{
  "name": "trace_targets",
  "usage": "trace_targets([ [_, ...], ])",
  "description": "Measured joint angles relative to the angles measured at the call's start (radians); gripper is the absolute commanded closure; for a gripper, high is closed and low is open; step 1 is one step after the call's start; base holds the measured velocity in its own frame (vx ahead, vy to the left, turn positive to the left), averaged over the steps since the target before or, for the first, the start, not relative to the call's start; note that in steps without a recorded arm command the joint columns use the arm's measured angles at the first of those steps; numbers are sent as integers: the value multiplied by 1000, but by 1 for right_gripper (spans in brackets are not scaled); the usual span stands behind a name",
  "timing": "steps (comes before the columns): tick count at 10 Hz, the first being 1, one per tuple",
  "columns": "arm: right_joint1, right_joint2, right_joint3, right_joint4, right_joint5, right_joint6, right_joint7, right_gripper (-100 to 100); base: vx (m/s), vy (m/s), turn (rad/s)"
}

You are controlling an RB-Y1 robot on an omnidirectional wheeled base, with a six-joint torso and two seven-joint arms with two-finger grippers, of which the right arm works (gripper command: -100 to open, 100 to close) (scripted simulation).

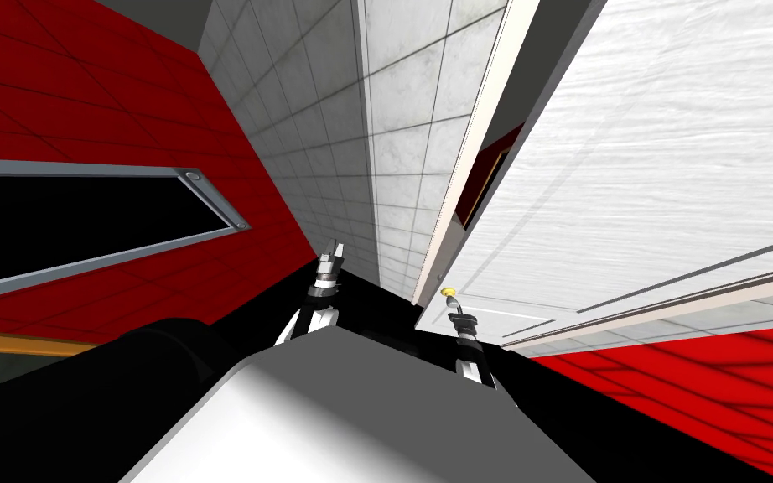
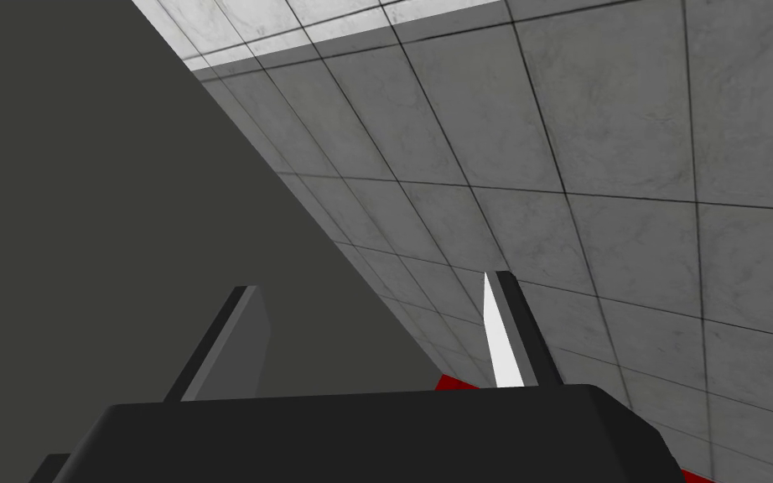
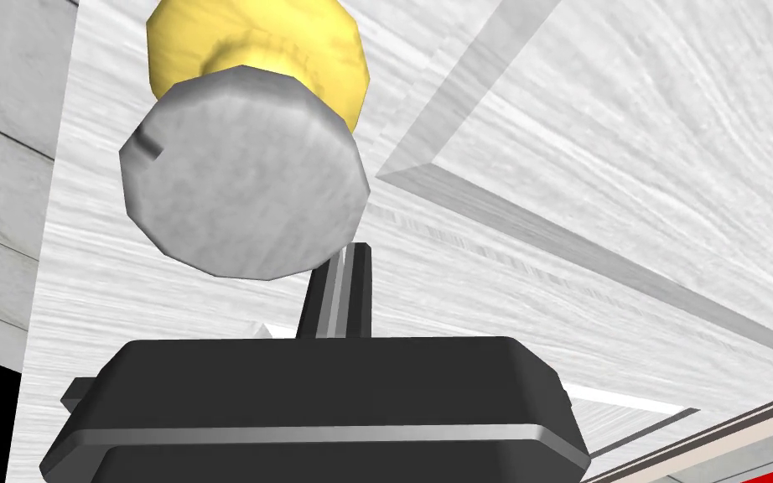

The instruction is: Pull the door open

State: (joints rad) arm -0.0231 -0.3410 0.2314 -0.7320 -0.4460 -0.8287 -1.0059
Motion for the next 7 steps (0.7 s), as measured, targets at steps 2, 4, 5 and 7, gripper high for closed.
trace_targets([
  [2, 9, -7, 11, -17, -18, 7, -42, -100, -36, -16, 21],
  [4, -14, -2, 30, 31, -31, -20, -93, -100, -28, -18, 21],
  [5, -30, -3, 36, 65, -31, -38, -116, -100, -10, 1, 9],
  [7, -16, -2, 31, 41, -35, -20, -107, -100, 9, 5, -32],
])
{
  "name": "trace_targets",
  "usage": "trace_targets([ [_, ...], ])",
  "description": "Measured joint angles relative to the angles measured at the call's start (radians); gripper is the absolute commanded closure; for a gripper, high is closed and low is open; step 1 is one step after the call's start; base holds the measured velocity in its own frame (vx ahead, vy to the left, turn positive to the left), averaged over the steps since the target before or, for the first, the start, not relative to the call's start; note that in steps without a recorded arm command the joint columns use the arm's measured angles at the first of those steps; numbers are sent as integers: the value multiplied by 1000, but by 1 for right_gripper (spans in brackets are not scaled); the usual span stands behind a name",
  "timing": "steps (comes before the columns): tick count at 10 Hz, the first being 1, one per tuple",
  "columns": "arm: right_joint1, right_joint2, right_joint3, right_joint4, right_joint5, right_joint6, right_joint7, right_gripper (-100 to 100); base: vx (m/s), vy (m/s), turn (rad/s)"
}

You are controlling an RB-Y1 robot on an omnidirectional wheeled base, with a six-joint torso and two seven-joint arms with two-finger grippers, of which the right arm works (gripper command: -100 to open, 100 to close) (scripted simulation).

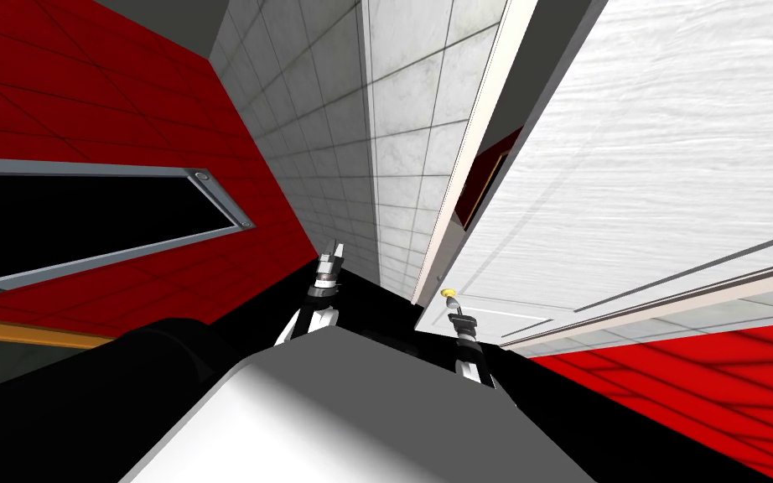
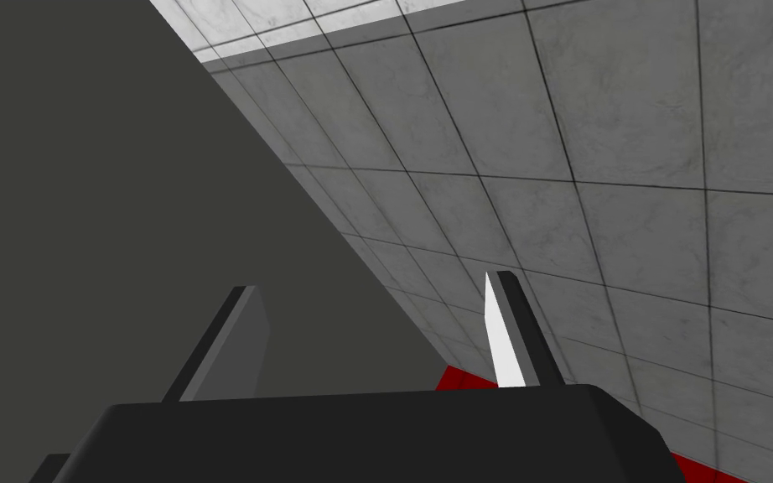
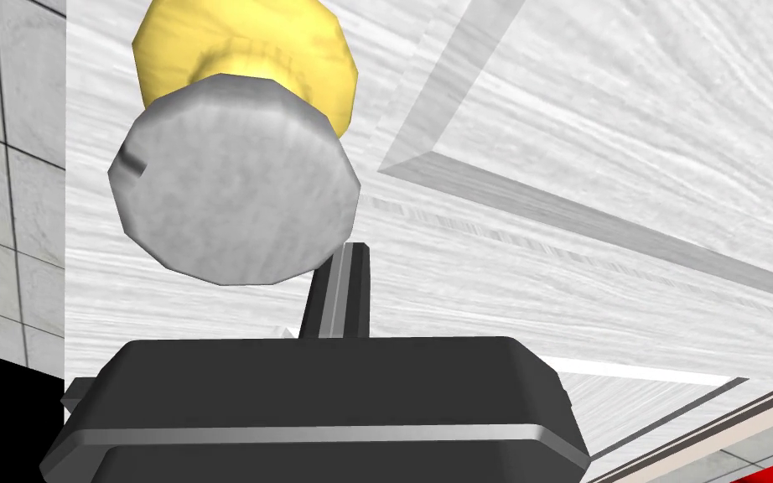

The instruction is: Pull the door open

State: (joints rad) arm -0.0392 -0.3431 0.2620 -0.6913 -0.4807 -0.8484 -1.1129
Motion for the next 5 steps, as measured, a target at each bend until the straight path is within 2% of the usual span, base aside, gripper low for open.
trace_targets([
  [1, 4, 2, -1, -12, -1, 5, 6, -100, 4, -13, 4],
  [2, -8, 6, 3, 12, 2, -8, 1, -100, -5, 7, 15],
  [3, -4, -2, 4, 6, 2, -7, -5, -100, -4, 7, -7],
  [4, 9, -3, 0, -17, 0, 3, -1, -100, -9, 5, -8],
  [5, 6, -3, -1, -22, -1, 10, 3, -100, -75, -51, 45],
])
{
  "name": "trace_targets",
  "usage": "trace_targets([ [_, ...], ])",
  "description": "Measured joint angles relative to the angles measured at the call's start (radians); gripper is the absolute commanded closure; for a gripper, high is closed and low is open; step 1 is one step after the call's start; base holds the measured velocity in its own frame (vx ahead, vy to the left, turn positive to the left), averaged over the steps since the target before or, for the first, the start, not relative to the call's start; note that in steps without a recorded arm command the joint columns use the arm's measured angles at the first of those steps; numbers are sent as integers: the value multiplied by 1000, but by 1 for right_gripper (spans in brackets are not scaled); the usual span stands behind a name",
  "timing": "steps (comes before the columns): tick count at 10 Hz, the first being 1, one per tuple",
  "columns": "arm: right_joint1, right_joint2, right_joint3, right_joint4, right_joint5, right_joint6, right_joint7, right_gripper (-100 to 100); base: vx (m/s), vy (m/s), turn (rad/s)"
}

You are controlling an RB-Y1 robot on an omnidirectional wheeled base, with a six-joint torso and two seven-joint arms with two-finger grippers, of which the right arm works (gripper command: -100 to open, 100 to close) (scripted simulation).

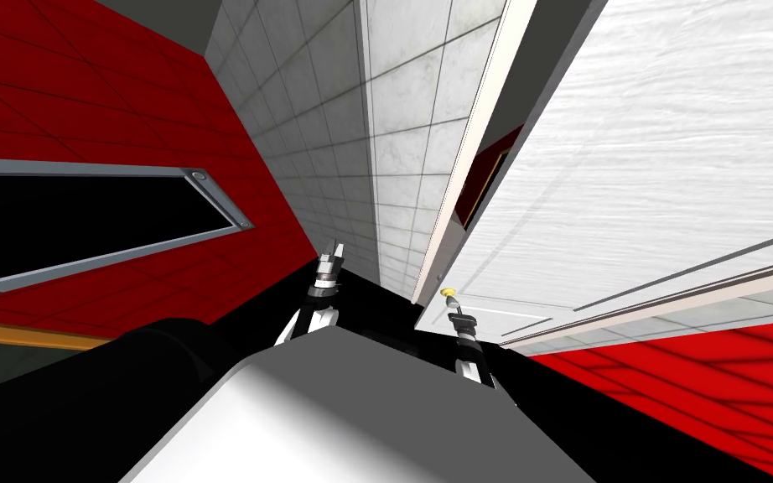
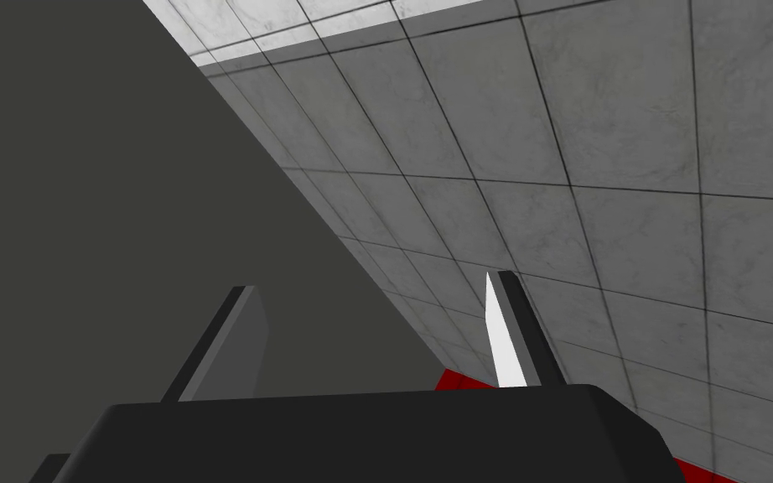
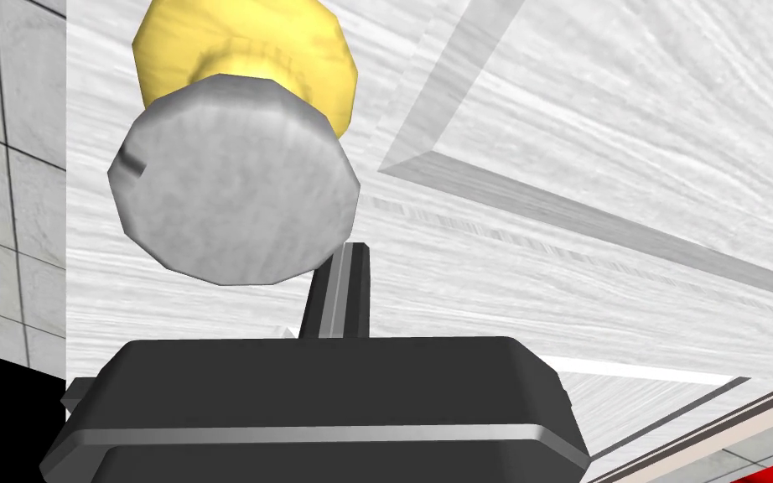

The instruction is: Pull the door open

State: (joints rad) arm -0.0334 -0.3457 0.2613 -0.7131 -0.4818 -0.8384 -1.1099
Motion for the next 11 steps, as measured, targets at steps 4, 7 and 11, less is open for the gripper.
trace_targets([
  [4, 32, -38, 24, -40, -36, 11, -98, -100, -113, -50, 55],
  [7, 27, -40, 62, -6, -49, -16, -182, -100, -55, -26, 36],
  [11, 46, -53, 77, -44, -65, -10, -223, -100, -35, -28, 41],
])
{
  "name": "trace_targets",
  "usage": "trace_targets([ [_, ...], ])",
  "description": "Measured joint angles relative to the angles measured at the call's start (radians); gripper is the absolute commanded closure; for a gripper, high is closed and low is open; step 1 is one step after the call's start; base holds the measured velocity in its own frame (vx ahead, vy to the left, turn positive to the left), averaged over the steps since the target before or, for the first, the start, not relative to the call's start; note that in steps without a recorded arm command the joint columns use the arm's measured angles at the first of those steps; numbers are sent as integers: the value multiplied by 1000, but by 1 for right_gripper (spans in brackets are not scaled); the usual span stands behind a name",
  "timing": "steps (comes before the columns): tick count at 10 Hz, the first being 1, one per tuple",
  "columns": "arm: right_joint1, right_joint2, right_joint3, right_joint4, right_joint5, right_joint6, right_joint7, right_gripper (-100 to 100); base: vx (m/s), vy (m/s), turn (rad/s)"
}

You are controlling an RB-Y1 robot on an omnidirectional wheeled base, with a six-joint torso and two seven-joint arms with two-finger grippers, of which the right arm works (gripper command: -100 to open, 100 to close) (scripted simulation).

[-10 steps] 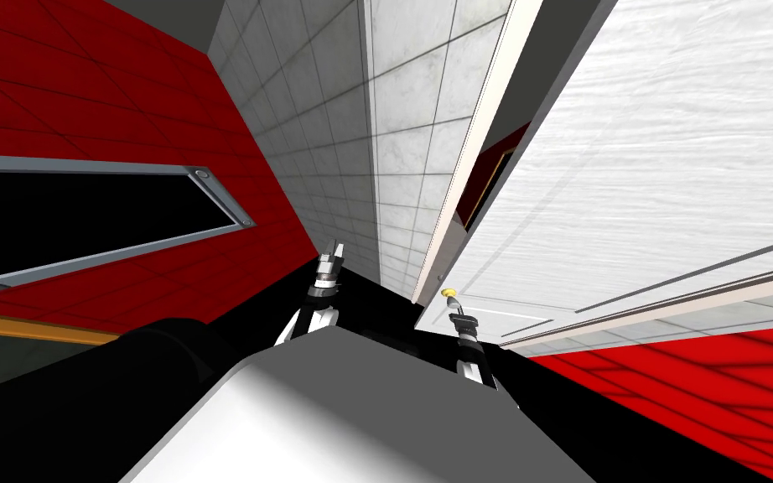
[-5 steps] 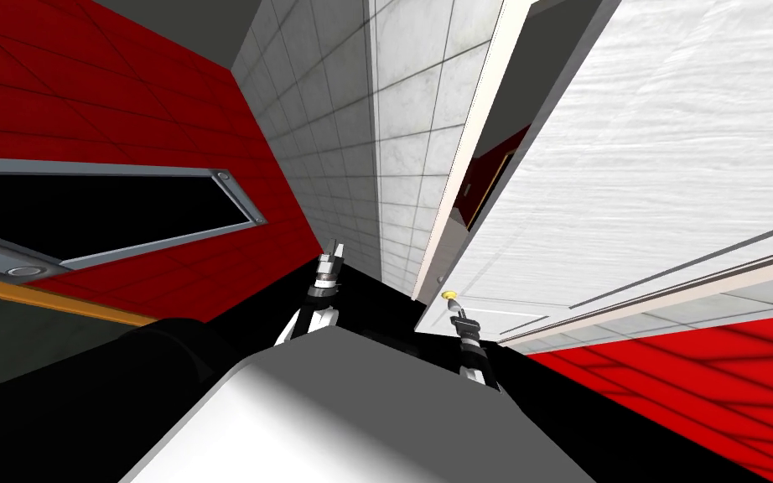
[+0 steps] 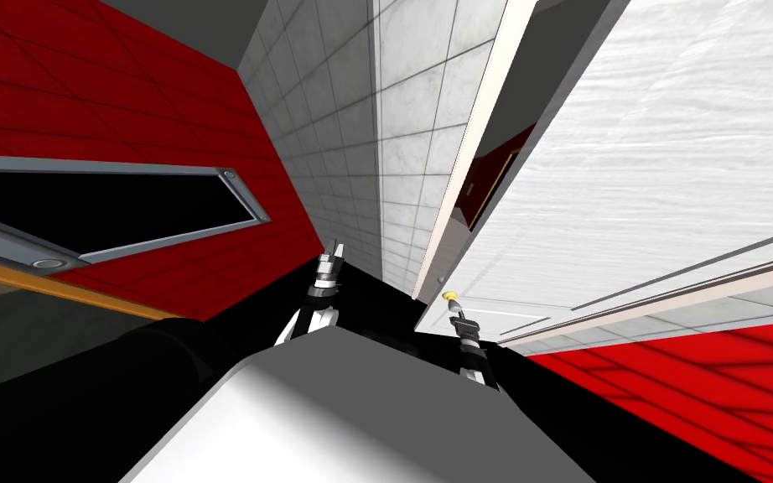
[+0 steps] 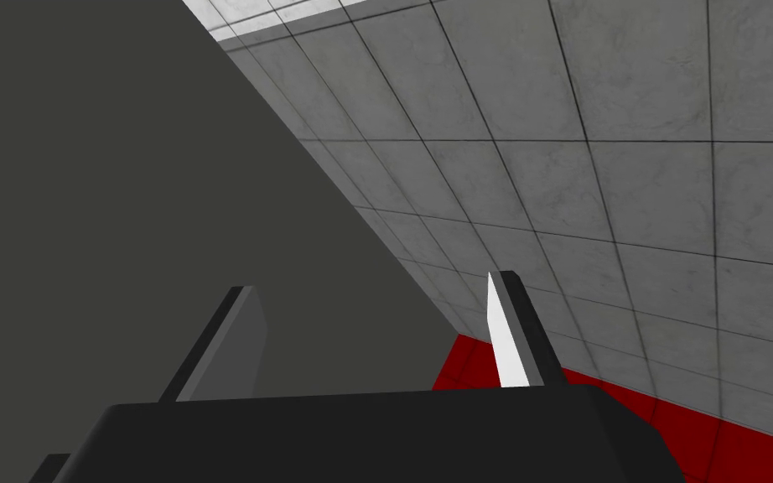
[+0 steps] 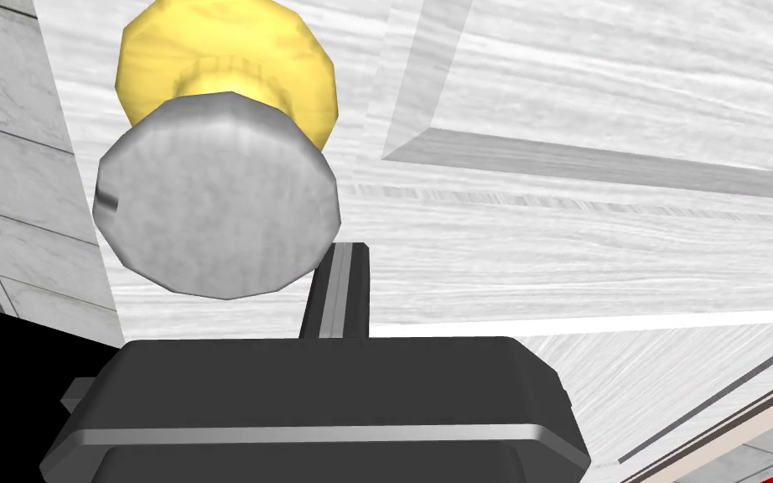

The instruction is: Pull the door open

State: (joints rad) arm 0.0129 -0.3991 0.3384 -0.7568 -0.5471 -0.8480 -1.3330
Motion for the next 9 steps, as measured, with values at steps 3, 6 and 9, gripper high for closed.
trace_targets([
  [3, 10, -6, 12, -23, -11, 2, -35, -100, -51, -23, 27],
  [6, 22, -14, 32, -32, -22, -10, -85, -100, -56, -36, 40],
  [9, 36, -25, 53, -64, -43, -4, -140, -100, -76, -47, 46],
])
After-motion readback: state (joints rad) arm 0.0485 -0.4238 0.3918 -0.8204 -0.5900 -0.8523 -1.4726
